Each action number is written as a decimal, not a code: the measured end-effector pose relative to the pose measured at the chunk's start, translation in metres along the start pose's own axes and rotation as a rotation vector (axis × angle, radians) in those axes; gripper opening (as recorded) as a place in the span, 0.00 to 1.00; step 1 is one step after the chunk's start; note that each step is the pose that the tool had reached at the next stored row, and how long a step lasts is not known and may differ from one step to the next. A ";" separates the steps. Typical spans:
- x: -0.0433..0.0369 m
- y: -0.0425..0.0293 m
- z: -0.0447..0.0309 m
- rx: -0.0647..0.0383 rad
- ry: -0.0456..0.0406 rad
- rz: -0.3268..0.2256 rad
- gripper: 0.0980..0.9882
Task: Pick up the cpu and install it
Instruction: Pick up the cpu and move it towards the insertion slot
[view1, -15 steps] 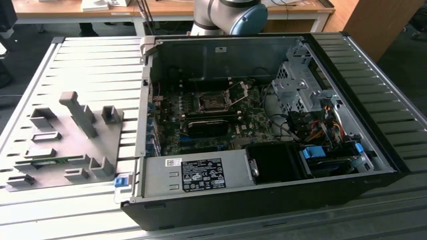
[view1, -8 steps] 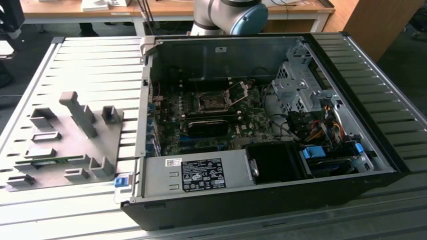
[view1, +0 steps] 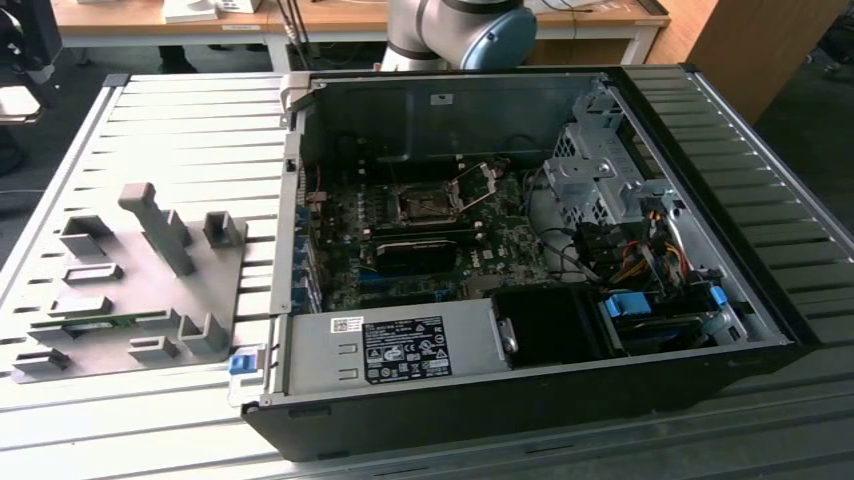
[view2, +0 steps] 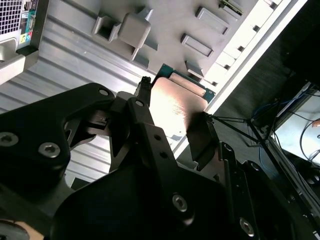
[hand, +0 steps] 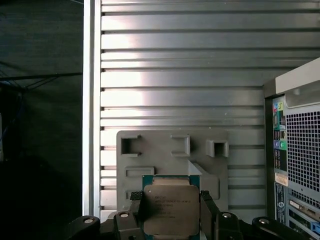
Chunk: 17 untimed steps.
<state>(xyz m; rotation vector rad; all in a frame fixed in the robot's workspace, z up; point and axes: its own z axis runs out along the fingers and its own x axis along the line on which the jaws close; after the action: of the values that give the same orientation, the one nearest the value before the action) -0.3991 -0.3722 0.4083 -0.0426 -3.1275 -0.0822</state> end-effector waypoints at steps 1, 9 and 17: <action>-0.0007 0.0000 0.0004 0.000 -0.0001 0.000 0.50; -0.0114 0.0007 0.0018 0.000 -0.0002 0.000 0.50; -0.0235 0.0011 0.0026 0.000 -0.0002 0.000 0.50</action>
<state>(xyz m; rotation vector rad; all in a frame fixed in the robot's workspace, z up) -0.3756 -0.3716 0.4054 -0.0427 -3.1276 -0.0823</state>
